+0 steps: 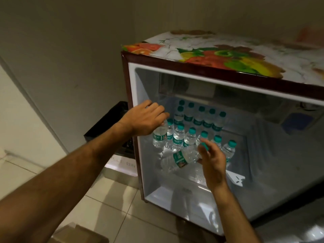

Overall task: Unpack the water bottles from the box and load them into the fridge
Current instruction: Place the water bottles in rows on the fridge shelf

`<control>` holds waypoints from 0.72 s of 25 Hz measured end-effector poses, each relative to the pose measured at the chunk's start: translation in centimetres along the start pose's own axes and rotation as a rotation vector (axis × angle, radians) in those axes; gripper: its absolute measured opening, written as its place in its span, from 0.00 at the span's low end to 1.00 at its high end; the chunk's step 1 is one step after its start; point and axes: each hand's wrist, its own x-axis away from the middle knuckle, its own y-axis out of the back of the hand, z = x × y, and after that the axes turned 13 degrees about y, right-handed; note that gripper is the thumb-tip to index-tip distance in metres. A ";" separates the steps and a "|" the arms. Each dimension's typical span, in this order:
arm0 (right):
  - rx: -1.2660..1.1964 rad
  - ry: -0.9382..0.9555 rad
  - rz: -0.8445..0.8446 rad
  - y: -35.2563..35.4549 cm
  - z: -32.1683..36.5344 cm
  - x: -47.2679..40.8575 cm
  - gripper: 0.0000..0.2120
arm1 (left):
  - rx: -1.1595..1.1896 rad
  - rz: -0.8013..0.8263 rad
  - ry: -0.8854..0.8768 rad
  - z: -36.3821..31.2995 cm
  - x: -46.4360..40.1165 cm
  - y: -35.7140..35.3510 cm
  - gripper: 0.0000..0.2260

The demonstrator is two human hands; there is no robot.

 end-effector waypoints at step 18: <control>0.462 -0.052 -0.182 -2.0 -5.7 -19.3 0.13 | -0.234 -0.116 -0.122 0.0 0.6 -2.7 0.18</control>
